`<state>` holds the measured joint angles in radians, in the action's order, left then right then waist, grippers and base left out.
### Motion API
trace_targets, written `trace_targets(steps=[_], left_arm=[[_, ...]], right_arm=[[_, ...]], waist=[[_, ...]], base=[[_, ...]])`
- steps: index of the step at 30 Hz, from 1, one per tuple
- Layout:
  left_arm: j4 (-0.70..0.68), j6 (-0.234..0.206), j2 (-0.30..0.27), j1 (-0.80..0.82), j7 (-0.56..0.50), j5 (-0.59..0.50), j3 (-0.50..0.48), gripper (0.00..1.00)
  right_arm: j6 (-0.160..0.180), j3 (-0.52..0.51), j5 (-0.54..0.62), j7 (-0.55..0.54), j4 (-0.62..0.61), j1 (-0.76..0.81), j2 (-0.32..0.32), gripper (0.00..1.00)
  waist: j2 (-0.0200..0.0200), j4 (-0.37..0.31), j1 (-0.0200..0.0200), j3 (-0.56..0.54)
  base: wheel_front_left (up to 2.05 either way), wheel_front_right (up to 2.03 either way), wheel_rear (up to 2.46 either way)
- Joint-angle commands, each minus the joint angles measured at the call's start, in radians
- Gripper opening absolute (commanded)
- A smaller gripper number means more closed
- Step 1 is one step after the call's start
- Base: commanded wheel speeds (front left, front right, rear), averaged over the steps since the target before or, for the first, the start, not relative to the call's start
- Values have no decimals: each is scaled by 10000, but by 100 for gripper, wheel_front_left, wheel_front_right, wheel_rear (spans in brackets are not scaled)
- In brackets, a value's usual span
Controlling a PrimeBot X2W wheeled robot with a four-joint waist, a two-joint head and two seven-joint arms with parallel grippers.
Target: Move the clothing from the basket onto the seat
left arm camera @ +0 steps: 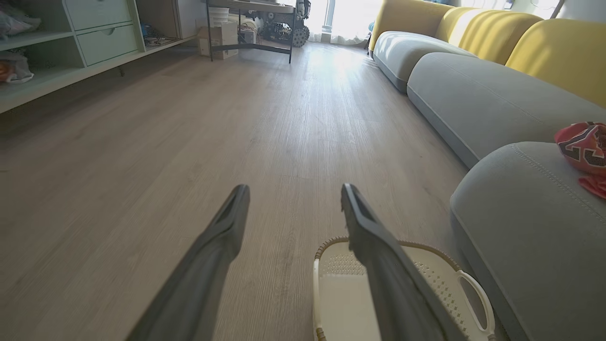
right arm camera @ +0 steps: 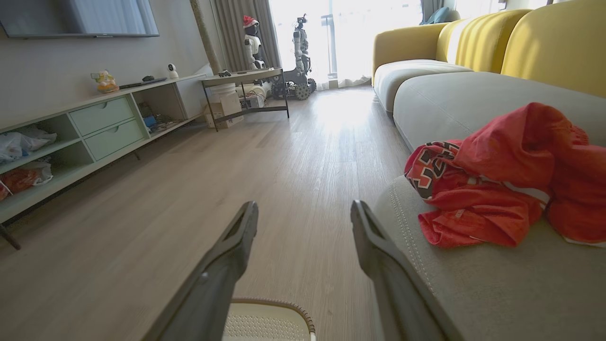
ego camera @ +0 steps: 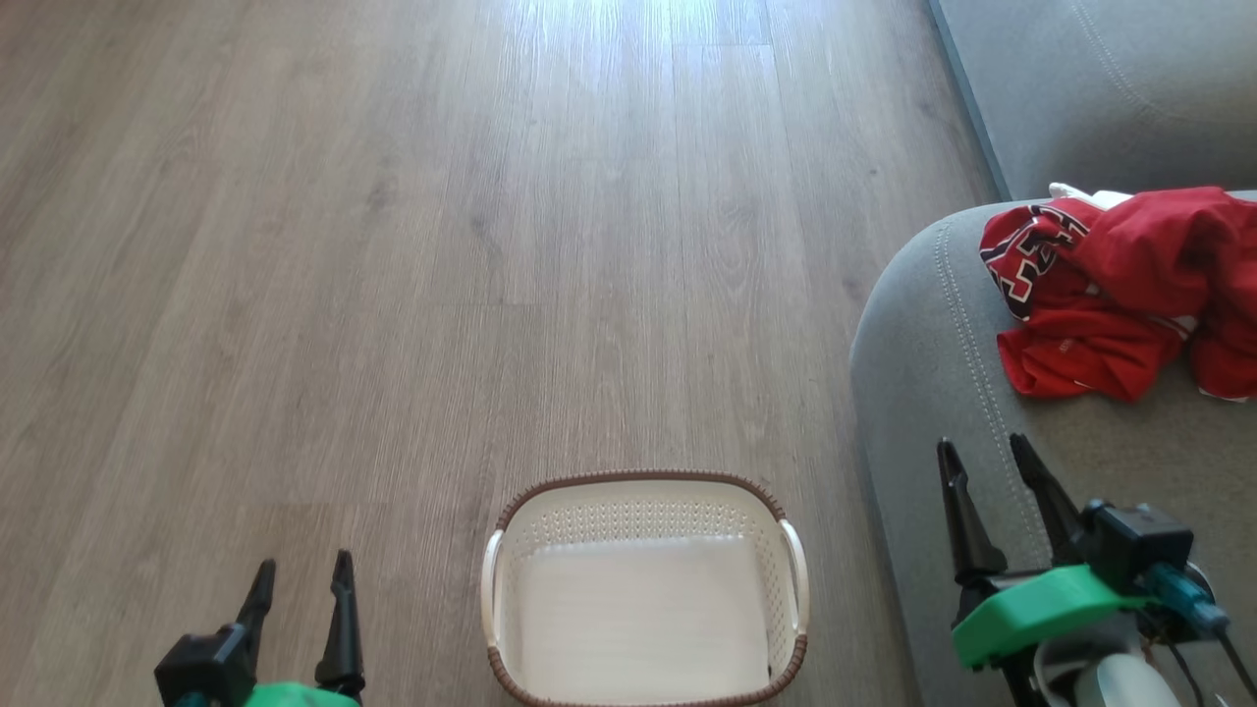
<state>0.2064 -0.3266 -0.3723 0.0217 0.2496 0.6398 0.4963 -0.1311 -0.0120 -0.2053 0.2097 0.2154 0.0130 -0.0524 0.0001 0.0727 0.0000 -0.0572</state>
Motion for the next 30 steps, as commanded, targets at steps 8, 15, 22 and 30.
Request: trace_targets(steps=[8, 15, 22, 30], left_arm=[[-868, -171, -239, -208, 122, -300, -962, 100], [-891, -113, -276, -407, 122, -320, -1138, 100], [-822, -18, -317, -506, 122, -281, -1190, 100], [-747, 28, -260, -544, 122, -305, -1197, 100]], right_arm=[[4, 483, -211, 73, -515, 37, 21, 100], [4, 614, -337, 143, -369, 84, 21, 100], [4, 592, -352, 204, -241, 30, 21, 100], [4, 566, -331, 223, -144, -43, 22, 100]], waist=[[-1, -140, 0, -79], [-1, -158, 0, -87], [-1, -142, 0, -58], [-1, -126, 0, -52]], base=[[0, 0, 0], [0, 0, 0], [0, 0, 0], [0, 0, 0]])
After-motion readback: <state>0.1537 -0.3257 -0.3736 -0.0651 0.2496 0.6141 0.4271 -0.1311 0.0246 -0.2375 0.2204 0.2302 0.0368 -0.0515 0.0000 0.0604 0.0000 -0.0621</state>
